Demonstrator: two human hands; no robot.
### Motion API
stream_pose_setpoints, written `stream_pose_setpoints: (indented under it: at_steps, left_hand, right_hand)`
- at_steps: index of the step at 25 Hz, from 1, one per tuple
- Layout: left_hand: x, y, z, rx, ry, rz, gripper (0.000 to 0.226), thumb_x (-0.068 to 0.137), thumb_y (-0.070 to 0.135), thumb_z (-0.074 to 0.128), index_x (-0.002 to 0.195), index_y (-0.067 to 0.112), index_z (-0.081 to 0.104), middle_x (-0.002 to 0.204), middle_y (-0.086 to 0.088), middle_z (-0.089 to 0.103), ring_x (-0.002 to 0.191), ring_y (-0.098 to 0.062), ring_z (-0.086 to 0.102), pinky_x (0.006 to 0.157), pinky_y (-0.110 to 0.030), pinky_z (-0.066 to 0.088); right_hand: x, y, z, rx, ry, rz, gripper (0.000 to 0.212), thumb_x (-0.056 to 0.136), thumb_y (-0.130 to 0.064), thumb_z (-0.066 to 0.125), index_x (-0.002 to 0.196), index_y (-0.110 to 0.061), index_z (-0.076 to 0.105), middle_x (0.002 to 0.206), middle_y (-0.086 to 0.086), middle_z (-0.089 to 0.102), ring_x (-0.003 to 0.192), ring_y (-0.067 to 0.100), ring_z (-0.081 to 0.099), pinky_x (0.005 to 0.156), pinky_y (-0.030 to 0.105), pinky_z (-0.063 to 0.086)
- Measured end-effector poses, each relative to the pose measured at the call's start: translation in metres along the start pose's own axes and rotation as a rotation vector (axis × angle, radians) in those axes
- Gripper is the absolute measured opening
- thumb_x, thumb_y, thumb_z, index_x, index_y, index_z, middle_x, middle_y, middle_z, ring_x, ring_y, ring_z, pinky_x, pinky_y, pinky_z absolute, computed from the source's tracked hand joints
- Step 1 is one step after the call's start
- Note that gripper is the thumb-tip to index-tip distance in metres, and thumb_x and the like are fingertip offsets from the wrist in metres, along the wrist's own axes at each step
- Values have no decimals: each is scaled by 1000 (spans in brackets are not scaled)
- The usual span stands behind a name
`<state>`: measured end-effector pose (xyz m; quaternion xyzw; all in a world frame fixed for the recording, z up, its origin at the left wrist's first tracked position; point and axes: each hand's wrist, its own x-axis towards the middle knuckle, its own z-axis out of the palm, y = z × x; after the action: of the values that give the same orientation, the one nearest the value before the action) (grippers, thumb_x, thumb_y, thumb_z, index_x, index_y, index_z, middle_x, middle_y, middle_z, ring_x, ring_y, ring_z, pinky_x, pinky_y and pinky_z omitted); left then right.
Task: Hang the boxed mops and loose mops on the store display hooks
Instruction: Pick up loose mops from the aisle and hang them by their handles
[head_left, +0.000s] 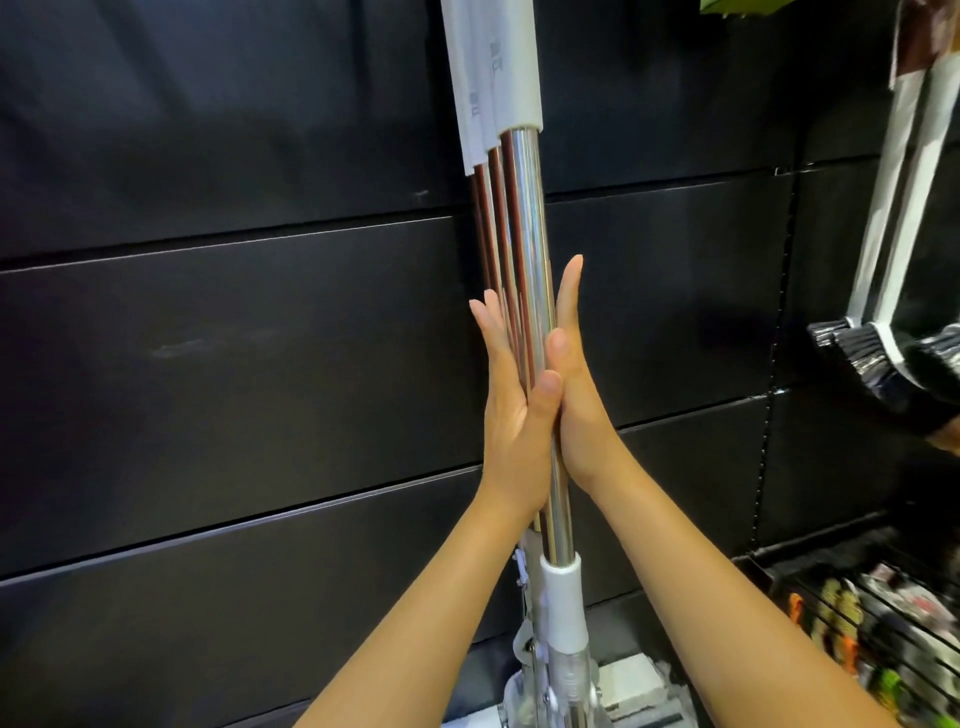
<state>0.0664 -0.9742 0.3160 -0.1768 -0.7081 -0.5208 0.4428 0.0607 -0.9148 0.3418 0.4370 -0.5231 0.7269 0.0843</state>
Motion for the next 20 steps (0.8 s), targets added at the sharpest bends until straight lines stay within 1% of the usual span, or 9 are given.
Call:
stream_pose_setpoints:
  at_steps: [4,7,9,13,16,17,18,19,20]
  left_hand:
    - [-30,-5,1,2,-33,-44,82,89,74,28,149,40,-18,161,26,-6,147,4,8,113,-10,22]
    - [-60,-12,5,28,-9,-133,73,92,70,27,147,46,-16,157,35,-3,144,12,10,106,-2,22]
    - [-70,-12,10,69,42,-198,62,98,58,25,145,52,-14,153,43,0,140,18,12,103,2,22]
    - [-73,-9,20,165,122,-267,54,103,40,20,135,71,-9,149,47,1,140,19,10,107,1,17]
    - [-95,-11,30,196,143,-297,54,103,38,19,133,75,-7,149,47,0,141,17,8,108,0,14]
    - [-104,-14,34,193,155,-319,52,103,40,19,136,72,-6,150,46,0,142,16,8,109,-1,14]
    - [-116,-17,38,169,165,-351,48,102,47,19,139,67,-5,152,44,1,143,14,9,110,-2,15]
    - [-129,-22,41,123,187,-385,50,99,59,21,142,60,-4,153,42,2,143,13,10,111,-3,15]
    - [-140,-23,43,87,201,-416,59,92,71,22,143,55,-3,153,42,3,143,13,9,111,-3,15]
  right_hand:
    - [-5,1,-1,-71,-10,5,73,81,-77,32,139,-54,-6,130,-62,3,125,-34,10,94,-9,21]
    - [-29,21,-5,-14,-18,62,73,83,-77,30,142,-56,-7,136,-58,4,132,-27,10,104,0,20]
    - [-43,37,-10,-18,-49,79,70,89,-71,29,147,-52,-5,143,-52,6,138,-19,10,110,8,20]
    - [-59,51,-18,-8,-95,111,63,94,-66,27,149,-50,0,150,-44,8,142,-13,11,112,8,19]
    - [-76,72,-30,-9,-136,131,60,97,-62,24,151,-47,2,153,-38,6,144,-8,9,120,29,14]
    - [-84,80,-31,14,-154,160,59,97,-62,24,150,-48,3,154,-36,7,145,-7,10,120,35,12]
    - [-94,89,-39,-77,-160,144,57,97,-61,23,150,-50,3,155,-34,9,145,-5,10,120,38,11]
    - [-105,95,-38,-32,-155,175,54,98,-59,23,149,-52,4,156,-33,9,145,-4,11,121,41,11]
    - [-115,97,-36,-158,-176,205,53,100,-54,22,149,-51,4,157,-30,9,146,-3,10,121,42,11]
